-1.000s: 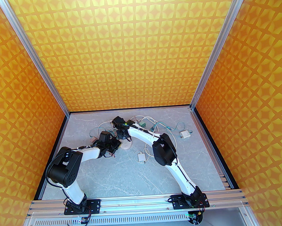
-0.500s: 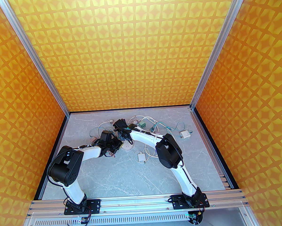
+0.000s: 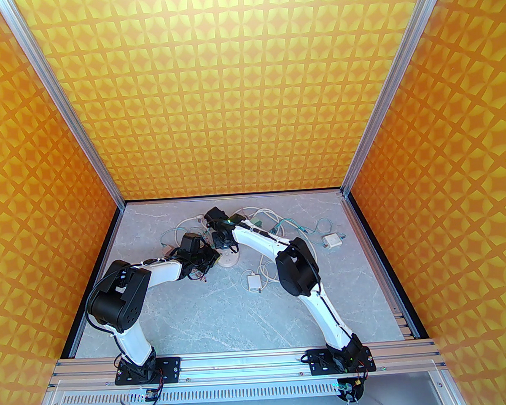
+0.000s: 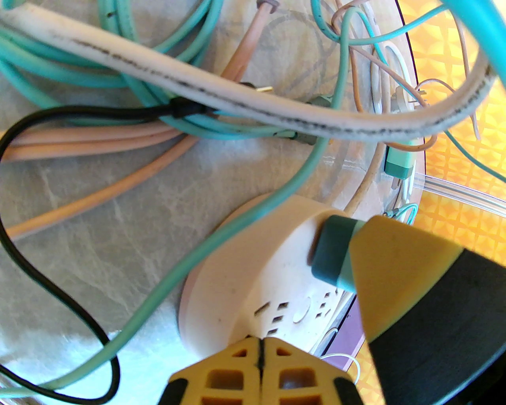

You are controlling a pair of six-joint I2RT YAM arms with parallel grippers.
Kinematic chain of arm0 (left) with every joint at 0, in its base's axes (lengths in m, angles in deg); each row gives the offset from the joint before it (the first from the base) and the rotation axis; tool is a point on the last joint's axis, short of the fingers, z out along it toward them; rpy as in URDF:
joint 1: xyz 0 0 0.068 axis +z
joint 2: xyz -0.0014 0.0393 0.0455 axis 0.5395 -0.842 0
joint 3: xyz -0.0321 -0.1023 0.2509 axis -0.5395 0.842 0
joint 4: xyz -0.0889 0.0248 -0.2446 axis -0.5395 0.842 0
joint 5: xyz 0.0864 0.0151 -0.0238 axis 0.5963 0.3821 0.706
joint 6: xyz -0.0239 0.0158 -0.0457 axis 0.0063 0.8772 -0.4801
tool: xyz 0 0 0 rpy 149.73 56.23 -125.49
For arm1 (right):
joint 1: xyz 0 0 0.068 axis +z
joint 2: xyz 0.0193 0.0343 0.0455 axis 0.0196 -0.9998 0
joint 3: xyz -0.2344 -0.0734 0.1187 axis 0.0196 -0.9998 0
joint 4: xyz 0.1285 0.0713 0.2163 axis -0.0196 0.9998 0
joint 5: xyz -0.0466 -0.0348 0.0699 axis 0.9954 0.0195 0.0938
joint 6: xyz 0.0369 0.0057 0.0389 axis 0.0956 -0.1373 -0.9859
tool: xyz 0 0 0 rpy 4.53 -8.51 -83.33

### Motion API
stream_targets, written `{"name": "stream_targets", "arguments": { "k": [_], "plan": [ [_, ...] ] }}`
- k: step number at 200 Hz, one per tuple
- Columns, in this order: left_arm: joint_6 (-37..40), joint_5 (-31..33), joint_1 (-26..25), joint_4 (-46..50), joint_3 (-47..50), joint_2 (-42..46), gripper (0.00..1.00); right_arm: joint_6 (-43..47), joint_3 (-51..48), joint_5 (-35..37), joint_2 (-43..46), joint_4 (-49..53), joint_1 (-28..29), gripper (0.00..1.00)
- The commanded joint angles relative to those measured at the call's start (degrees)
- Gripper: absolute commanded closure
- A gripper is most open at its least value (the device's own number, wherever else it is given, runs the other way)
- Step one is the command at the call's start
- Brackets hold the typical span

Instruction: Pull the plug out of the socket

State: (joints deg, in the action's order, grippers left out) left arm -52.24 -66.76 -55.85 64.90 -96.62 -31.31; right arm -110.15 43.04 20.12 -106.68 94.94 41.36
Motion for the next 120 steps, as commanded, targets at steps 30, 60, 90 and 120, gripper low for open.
{"name": "stream_targets", "arguments": {
  "k": [30,60,90,120],
  "plan": [
    [1.2,3.2,0.3,7.6,0.9,-3.1,1.00,-2.4,-14.3,5.8,9.8,-11.2,5.4,0.67],
    [1.3,3.2,0.3,7.7,1.0,-3.2,1.00,-1.1,-3.2,2.6,4.6,-2.7,4.0,0.66],
    [1.4,3.1,0.2,7.8,1.2,-3.2,1.00,-1.9,3.3,-3.3,1.7,0.8,0.8,0.66],
    [1.5,3.0,0.3,7.9,0.8,-3.4,1.00,-1.1,2.4,-3.8,2.3,0.5,0.2,0.66]
  ]
}}
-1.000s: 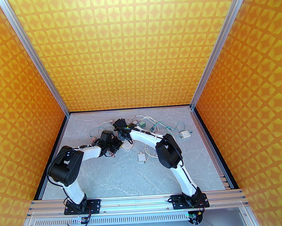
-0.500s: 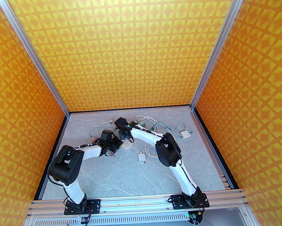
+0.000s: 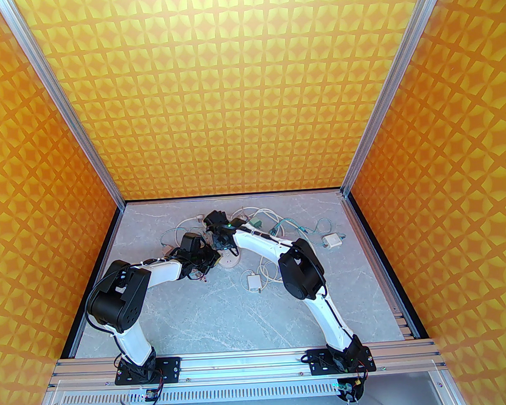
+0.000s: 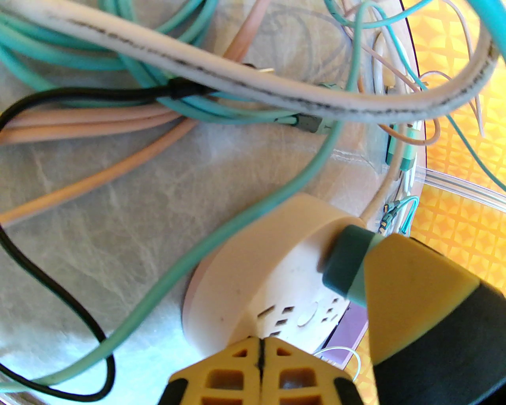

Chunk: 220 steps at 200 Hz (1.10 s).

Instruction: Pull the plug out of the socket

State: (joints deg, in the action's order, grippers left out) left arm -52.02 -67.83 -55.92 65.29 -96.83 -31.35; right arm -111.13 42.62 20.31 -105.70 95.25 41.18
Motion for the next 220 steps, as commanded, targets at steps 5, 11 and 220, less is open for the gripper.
{"name": "stream_targets", "arguments": {
  "k": [5,11,220],
  "plan": [
    [1.2,4.0,0.3,7.4,1.0,-3.3,1.00,0.0,2.7,-3.7,1.3,0.2,0.5,0.66],
    [1.3,3.9,0.3,7.5,0.8,-3.4,1.00,0.5,2.7,-2.7,1.1,0.4,1.1,0.66],
    [2.7,3.7,0.3,7.4,0.2,-2.3,1.00,3.2,8.3,4.0,-3.9,6.2,4.9,0.66]
  ]
}}
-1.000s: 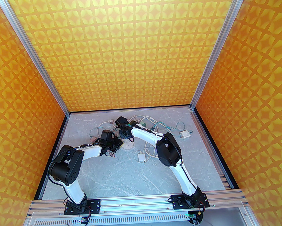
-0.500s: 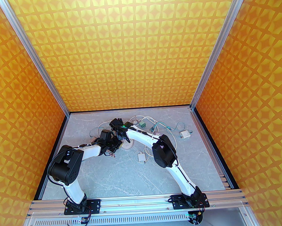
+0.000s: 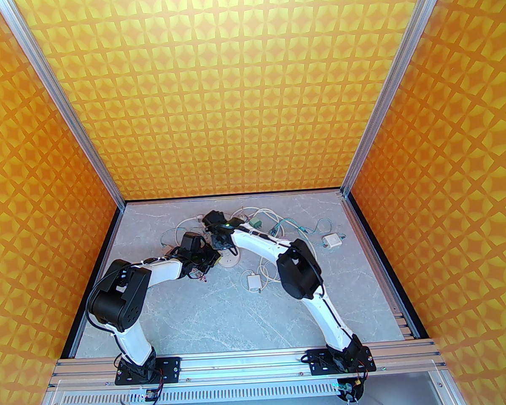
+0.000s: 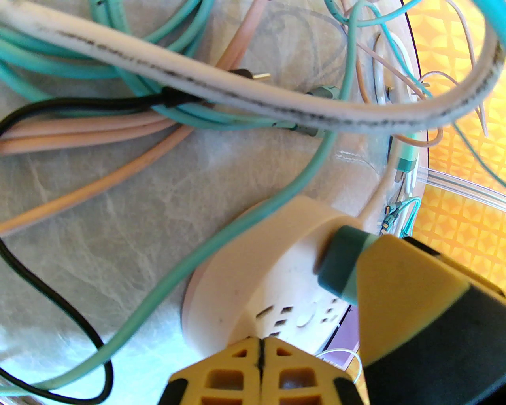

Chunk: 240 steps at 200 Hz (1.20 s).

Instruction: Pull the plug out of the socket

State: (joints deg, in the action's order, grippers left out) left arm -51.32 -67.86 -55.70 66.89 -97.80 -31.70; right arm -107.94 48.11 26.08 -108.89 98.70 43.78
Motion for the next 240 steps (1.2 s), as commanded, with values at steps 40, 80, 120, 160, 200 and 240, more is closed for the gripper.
{"name": "stream_targets", "arguments": {
  "k": [40,80,120,160,200,240],
  "plan": [
    [-0.7,2.6,-0.3,-14.5,9.0,5.1,0.98,-3.6,-1.2,-5.2,1.4,-0.3,1.2,0.66],
    [-2.4,3.1,-3.6,-30.1,12.8,5.9,0.85,-6.1,-1.4,-7.1,1.7,-0.7,0.6,0.66],
    [-6.6,5.5,-6.8,-42.7,14.6,-1.0,0.89,-8.3,-3.1,-9.5,2.6,-2.3,0.4,0.66],
    [-7.7,10.7,-6.9,-40.4,15.8,-1.9,1.00,-9.0,-5.8,-10.3,4.1,-3.5,0.4,0.67],
    [-9.9,12.6,-6.9,-35.7,16.1,-6.3,1.00,-9.1,-6.5,-10.4,4.6,-4.2,0.6,0.68],
    [-14.1,13.4,-6.9,-37.5,19.9,-9.9,1.00,-6.1,-2.3,-6.0,3.3,-0.8,1.8,0.68]
  ]
}}
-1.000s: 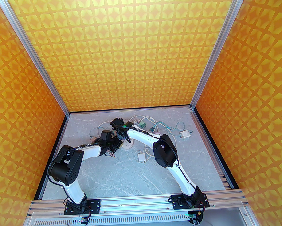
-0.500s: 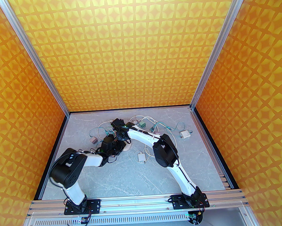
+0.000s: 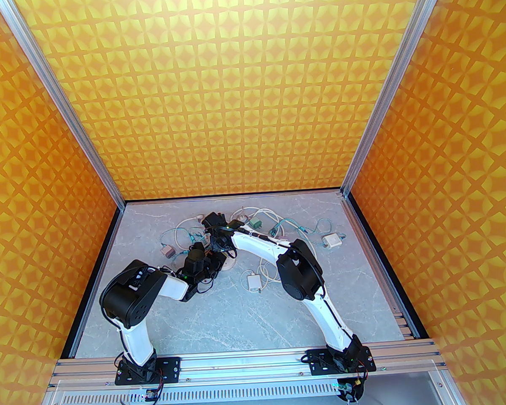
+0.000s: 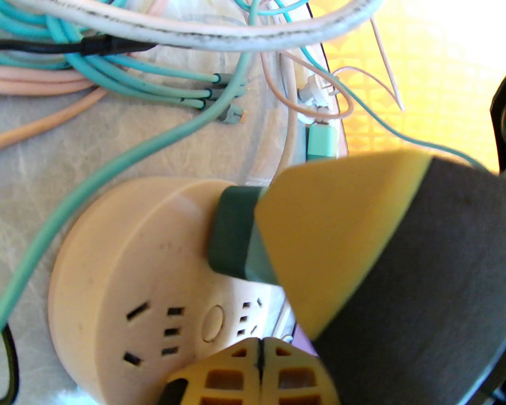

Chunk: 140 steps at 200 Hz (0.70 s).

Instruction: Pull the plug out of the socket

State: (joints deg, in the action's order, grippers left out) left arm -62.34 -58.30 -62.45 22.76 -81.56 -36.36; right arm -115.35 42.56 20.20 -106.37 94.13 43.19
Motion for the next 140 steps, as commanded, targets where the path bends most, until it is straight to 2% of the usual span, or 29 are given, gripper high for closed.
{"name": "stream_targets", "arguments": {
  "k": [1,19,50,93,106,128,140],
  "plan": [
    [-3.1,3.8,-0.1,6.6,3.7,-5.3,1.00,1.3,3.4,-0.1,0.7,3.9,2.5,0.68],
    [-3.4,3.2,-0.1,6.8,3.2,-6.1,1.00,2.8,6.6,3.0,-0.8,6.2,3.5,0.68],
    [-1.4,2.4,-0.2,17.2,0.1,-4.2,1.00,4.4,12.0,4.1,-3.6,9.8,4.8,0.68],
    [-1.2,2.5,-0.2,22.0,-1.0,-2.8,1.00,7.2,10.8,8.8,-2.8,10.8,4.1,0.67],
    [-1.3,2.5,-0.2,22.3,-1.2,-2.4,1.00,5.9,8.7,7.2,-2.3,10.1,3.1,0.67],
    [-0.5,2.4,-0.2,24.7,-2.2,-1.8,1.00,1.0,-0.2,-2.1,1.1,2.5,0.6,0.68],
    [-0.2,2.4,-0.2,25.3,-2.6,-1.6,1.00,0.1,-2.3,-2.8,2.1,0.0,0.5,0.68]
  ]
}}
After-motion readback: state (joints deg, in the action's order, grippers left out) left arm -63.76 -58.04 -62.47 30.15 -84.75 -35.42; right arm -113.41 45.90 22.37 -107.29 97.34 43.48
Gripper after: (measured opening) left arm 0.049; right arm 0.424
